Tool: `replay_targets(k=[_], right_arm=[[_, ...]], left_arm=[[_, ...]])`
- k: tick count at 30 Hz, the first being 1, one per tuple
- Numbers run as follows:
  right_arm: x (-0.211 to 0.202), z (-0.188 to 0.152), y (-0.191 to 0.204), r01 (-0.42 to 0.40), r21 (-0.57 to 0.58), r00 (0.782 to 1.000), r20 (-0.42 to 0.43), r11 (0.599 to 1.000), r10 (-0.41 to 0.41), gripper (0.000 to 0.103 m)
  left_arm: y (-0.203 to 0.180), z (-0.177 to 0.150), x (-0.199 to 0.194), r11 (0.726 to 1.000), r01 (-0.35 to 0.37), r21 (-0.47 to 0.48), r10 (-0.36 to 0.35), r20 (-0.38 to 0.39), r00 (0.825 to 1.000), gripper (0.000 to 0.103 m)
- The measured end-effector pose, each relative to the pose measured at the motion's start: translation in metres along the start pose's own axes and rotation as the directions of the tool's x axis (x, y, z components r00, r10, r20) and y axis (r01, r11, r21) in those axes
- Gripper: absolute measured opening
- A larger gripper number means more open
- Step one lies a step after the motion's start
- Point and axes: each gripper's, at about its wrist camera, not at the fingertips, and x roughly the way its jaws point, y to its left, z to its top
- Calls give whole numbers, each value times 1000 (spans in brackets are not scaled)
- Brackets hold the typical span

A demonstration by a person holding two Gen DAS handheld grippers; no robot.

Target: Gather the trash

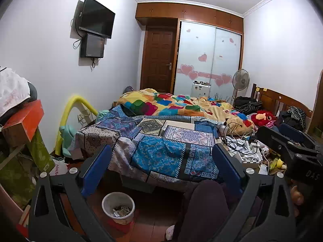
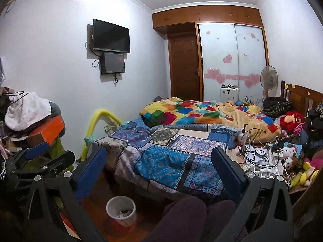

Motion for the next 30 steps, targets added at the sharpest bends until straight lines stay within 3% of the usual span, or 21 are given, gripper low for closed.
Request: replay_targets(k=[30], right_arm=[[-5,-3,-2,12,30,1000,-1,999,-12,103]], left_arm=[[-2,-3,1,1000,3,-2,-3,-4,1000,102]])
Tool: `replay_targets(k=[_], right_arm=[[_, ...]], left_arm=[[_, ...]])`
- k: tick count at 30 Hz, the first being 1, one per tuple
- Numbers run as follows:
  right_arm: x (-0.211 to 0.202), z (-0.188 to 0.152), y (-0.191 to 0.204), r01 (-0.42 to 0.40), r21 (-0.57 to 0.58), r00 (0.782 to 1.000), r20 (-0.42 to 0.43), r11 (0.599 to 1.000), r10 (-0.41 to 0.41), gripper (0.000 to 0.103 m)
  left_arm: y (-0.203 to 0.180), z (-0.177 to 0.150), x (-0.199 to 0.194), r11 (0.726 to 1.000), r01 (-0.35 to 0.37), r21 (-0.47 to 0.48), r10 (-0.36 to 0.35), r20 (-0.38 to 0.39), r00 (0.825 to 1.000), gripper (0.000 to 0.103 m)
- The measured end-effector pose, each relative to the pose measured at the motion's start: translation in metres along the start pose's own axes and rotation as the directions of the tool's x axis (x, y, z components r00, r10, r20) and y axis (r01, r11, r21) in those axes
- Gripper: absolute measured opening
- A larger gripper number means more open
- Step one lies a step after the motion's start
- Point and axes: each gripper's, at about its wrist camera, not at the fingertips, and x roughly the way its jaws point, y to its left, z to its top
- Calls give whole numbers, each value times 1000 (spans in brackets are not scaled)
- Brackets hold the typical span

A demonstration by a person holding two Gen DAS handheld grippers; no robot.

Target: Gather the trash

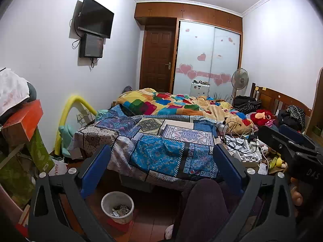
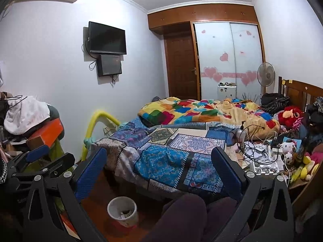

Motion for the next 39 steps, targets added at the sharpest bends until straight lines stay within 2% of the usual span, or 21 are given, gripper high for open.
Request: replay_targets(k=[39], right_arm=[[5,-1,3,0,6,1000,-16,1000,0,103]], left_arm=[[-1,-7,0,1000,14,-12,-14,3,1000,103]])
